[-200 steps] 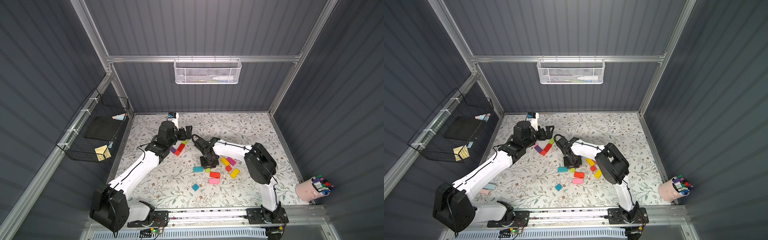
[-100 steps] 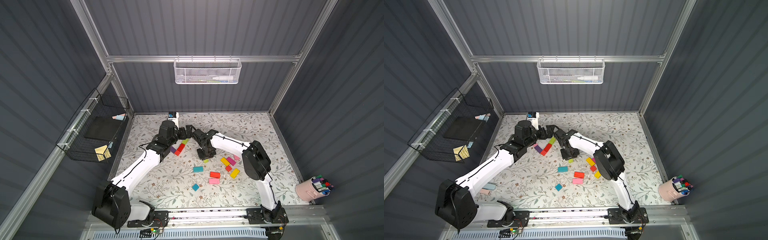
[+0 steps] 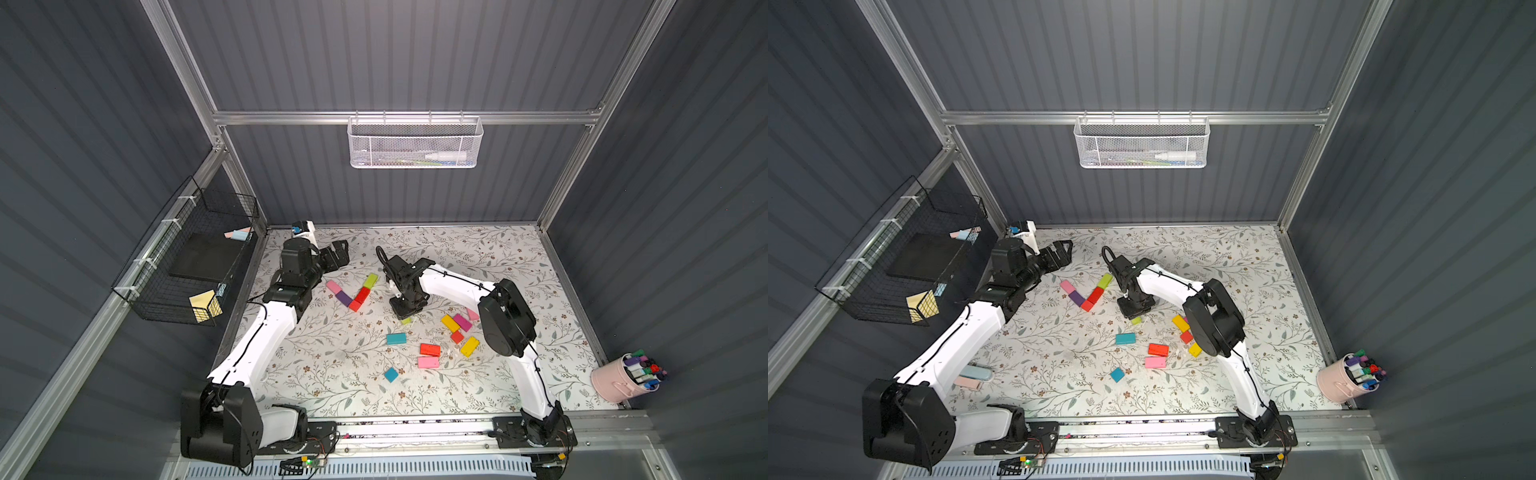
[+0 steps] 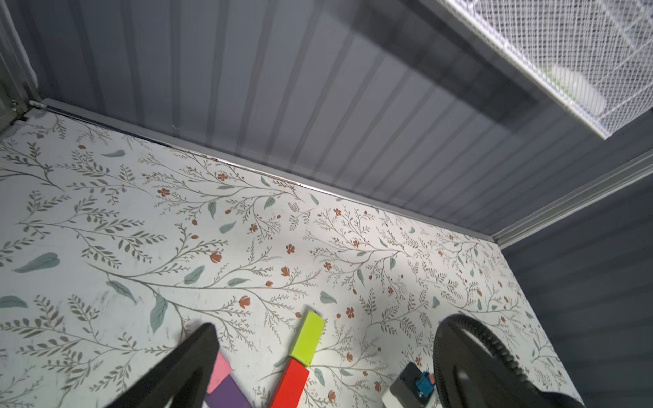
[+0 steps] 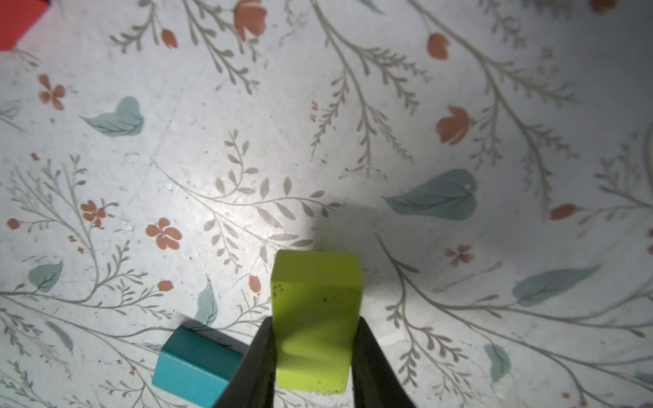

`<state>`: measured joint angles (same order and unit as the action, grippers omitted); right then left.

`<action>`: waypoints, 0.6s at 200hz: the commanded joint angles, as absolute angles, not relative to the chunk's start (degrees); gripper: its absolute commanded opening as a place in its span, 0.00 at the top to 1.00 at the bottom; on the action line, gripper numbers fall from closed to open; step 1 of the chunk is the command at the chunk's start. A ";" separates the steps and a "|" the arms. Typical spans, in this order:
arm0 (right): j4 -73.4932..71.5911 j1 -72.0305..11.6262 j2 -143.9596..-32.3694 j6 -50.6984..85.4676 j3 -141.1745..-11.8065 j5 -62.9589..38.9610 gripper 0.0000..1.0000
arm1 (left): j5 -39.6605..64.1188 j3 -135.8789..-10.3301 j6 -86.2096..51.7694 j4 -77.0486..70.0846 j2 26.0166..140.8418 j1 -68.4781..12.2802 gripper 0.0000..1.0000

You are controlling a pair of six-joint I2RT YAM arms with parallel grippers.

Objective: Assemble the letter v with building blocks
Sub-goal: Place the building block at the center of the board.

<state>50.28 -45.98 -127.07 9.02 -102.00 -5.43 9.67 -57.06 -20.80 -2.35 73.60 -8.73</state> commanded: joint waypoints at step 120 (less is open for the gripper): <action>48.99 -45.64 -128.27 8.70 -101.34 -5.10 0.36 | 16.59 -58.95 -20.22 -2.99 76.07 -7.65 0.00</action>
<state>50.28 -46.00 -129.47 7.16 -102.94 -6.44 15.57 -57.84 -20.82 -2.76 75.37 -8.12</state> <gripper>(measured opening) 0.584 0.995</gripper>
